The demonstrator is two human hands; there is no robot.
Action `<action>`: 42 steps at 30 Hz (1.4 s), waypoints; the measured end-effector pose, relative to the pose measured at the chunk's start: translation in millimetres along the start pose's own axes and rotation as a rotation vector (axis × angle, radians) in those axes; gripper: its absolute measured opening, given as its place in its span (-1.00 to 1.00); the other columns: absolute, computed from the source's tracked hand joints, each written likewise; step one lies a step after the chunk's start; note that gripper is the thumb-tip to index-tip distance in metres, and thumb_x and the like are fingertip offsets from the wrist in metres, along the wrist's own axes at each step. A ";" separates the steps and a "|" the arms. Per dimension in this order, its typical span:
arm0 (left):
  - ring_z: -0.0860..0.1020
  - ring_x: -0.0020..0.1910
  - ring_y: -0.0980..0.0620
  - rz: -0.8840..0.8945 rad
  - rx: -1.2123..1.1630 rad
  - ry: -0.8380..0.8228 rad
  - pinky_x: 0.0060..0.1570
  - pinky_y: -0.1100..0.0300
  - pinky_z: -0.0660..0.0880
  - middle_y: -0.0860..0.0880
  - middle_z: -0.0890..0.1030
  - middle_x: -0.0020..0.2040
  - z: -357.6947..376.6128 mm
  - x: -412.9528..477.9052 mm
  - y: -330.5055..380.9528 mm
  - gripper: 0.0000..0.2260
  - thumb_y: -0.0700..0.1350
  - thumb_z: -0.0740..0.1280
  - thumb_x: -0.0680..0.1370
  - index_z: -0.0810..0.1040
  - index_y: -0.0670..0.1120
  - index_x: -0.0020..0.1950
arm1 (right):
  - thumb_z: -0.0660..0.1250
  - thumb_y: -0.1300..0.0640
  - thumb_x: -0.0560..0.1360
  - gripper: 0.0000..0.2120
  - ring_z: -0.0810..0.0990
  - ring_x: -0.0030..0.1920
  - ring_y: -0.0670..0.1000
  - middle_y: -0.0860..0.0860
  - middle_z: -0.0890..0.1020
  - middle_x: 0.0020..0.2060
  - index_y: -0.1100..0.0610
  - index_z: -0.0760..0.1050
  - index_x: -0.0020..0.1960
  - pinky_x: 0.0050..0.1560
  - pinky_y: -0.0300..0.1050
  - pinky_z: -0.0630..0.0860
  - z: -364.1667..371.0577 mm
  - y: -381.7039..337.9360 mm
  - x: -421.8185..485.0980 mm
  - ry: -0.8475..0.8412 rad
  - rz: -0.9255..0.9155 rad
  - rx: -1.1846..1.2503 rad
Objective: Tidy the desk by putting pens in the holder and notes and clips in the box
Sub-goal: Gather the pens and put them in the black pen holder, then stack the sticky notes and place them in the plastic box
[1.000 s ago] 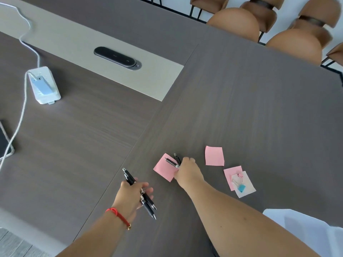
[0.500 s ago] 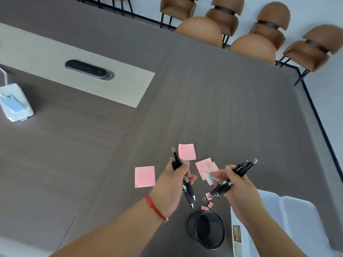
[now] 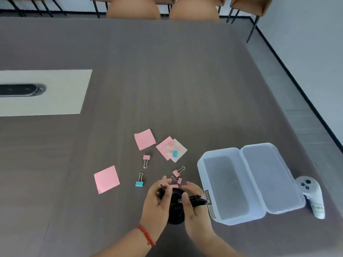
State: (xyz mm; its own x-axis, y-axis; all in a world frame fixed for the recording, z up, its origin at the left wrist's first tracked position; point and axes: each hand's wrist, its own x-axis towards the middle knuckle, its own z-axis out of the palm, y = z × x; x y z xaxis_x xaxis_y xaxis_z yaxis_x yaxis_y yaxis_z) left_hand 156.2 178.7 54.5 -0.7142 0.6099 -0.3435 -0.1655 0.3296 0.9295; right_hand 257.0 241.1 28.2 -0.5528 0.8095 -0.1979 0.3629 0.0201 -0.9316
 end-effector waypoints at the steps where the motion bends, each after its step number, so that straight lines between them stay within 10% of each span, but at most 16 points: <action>1: 0.39 0.27 0.36 0.035 0.058 -0.013 0.21 0.57 0.29 0.35 0.50 0.11 -0.4 0.2 -7.5 -0.89 -0.16 0.28 0.56 0.55 0.02 -0.01 | 0.20 -0.09 0.53 -0.80 0.40 0.24 -0.28 -0.27 0.46 0.17 -0.41 0.44 0.05 0.21 -0.50 0.26 -1.3 7.0 0.3 -0.035 -0.012 -0.060; 4: 0.22 0.43 0.29 0.066 0.171 -0.045 0.40 0.27 0.19 0.37 0.40 0.26 -0.7 0.6 -20.8 -0.84 -0.14 0.30 0.55 0.51 0.11 0.06 | 0.21 -0.10 0.54 -0.74 0.35 0.27 -0.32 -0.30 0.38 0.23 -0.47 0.36 0.12 0.23 -0.42 0.26 -5.4 19.4 -0.8 -0.109 0.013 -0.116; 11: 0.20 0.43 0.36 0.054 0.123 -0.075 0.40 0.30 0.17 0.29 0.30 0.41 1.2 1.1 -15.3 -0.54 0.24 0.28 0.36 0.29 0.38 0.25 | 0.26 -0.41 0.32 -0.46 0.31 0.28 -0.37 -0.36 0.32 0.27 -0.48 0.16 0.25 0.18 -0.46 0.30 -20.7 16.4 -4.1 -0.180 0.072 -0.109; 15: 0.30 0.42 0.28 -0.010 -0.003 -0.040 0.41 0.31 0.24 0.20 0.40 0.39 -3.6 1.4 -12.2 -0.42 0.26 0.25 0.37 0.36 0.13 0.36 | 0.22 -0.48 0.30 -0.38 0.35 0.34 -0.26 -0.29 0.37 0.31 -0.37 0.17 0.30 0.33 -0.22 0.30 -31.0 0.6 -1.2 -0.107 0.075 -0.045; 18: 0.41 0.31 0.20 -0.039 -0.032 0.149 0.23 0.49 0.30 0.11 0.46 0.30 -20.6 10.6 -4.5 -0.46 0.22 0.16 0.48 0.39 -0.02 0.38 | 0.19 -0.29 0.39 -0.55 0.38 0.32 -0.24 -0.28 0.41 0.29 -0.31 0.26 0.27 0.31 -0.23 0.29 -46.2 -35.8 14.9 -0.006 0.039 0.007; 24: 0.37 0.31 -0.24 -0.483 0.230 0.767 0.28 -0.15 0.36 -0.23 0.43 0.31 -111.1 73.4 -46.2 -0.58 -0.09 0.33 0.49 0.40 -0.17 0.31 | 0.29 0.11 0.53 -0.71 0.57 -0.02 -0.12 -0.10 0.54 0.14 -0.06 0.44 0.24 -0.13 -0.19 0.51 -39.5 -87.1 110.8 -0.074 0.190 -0.196; 29: 0.30 0.34 -0.30 -0.684 0.524 0.656 0.28 -0.20 0.33 -0.28 0.35 0.33 -146.5 93.7 -79.3 -0.40 0.04 0.41 0.44 0.31 -0.23 0.34 | 0.20 0.28 0.48 -0.69 0.61 -0.01 0.14 0.11 0.62 0.08 0.14 0.48 0.21 -0.21 -0.10 0.50 12.8 -48.1 191.6 -0.327 0.288 -0.777; 34: 0.51 0.15 -0.33 -0.725 0.538 0.597 0.13 -0.12 0.48 -0.27 0.58 0.13 -156.1 116.3 -99.7 -0.67 -0.12 0.38 0.40 0.47 -0.20 0.11 | 0.29 0.17 0.49 -0.61 0.55 0.14 0.15 0.15 0.51 0.18 0.16 0.39 0.31 0.01 -0.06 0.51 34.7 -6.9 228.6 -0.172 0.313 -0.967; 42: 0.49 0.09 -0.30 -0.594 0.486 0.547 0.10 -0.06 0.48 -0.26 0.56 0.12 -149.4 124.8 -81.3 -0.76 -0.11 0.23 0.49 0.51 -0.16 0.10 | 0.23 0.01 0.47 -0.78 0.43 -0.42 0.01 0.03 0.46 -0.42 0.17 0.46 -0.20 -0.43 -0.17 0.29 32.1 -11.8 227.0 -0.314 0.475 -1.004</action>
State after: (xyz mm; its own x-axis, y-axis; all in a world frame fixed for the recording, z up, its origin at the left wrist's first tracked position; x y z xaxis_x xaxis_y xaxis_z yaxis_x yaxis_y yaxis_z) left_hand -21.1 120.4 -43.8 -0.8446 -0.1372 -0.5175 -0.3916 0.8175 0.4224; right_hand 103.1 405.7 -15.5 -0.3121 0.6817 -0.6618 0.9396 0.3247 -0.1086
